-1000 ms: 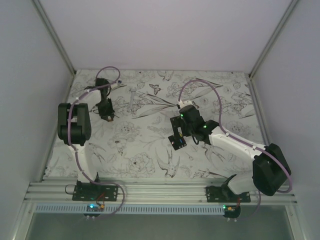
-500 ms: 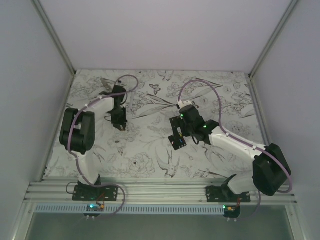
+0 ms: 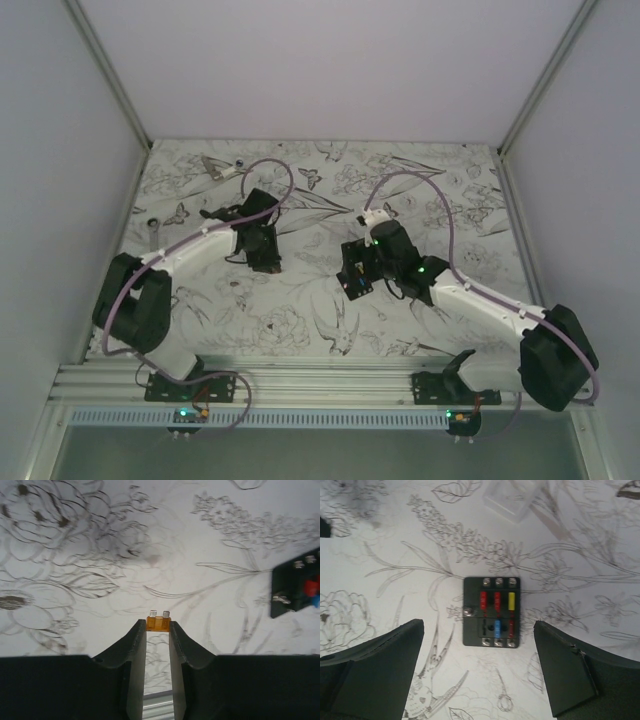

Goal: Snap on the fuse box
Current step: Pick up the fuse from the center of the board, then install the fuse at the fuse box base.

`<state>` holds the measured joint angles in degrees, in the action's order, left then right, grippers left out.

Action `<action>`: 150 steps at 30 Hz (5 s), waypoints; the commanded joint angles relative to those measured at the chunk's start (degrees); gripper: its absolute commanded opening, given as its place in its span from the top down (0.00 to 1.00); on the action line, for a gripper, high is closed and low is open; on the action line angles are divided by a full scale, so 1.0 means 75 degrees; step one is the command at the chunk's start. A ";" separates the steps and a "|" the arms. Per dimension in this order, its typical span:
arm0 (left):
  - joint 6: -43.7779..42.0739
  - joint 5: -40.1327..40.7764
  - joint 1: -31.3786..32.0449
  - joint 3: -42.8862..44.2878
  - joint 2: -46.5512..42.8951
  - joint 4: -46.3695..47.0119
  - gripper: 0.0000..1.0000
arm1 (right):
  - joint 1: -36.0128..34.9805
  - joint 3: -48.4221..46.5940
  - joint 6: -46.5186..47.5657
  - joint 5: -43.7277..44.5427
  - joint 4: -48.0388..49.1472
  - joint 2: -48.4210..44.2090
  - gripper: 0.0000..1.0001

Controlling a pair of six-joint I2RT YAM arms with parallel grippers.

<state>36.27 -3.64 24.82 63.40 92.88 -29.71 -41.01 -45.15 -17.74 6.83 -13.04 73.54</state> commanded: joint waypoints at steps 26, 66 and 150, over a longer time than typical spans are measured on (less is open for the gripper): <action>0.6432 0.0343 0.1439 -0.2830 -0.2427 0.3510 0.93 | -0.1766 0.2772 -0.1606 -0.0717 0.7379 0.0085 0.38; 0.7292 0.0508 0.1979 -0.3157 -0.3922 0.4093 0.91 | -0.2149 0.2686 -0.2229 0.0593 1.0081 0.1472 0.68; 0.1797 -0.0637 -0.0133 -0.3573 -0.4281 0.2246 0.00 | 0.0151 -0.4176 0.1220 -0.1237 -0.4955 0.4218 1.00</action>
<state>50.92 -7.68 24.27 37.21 60.45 -12.05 -40.23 -74.54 -9.19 -3.62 -49.54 103.79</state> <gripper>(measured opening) 0.996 0.070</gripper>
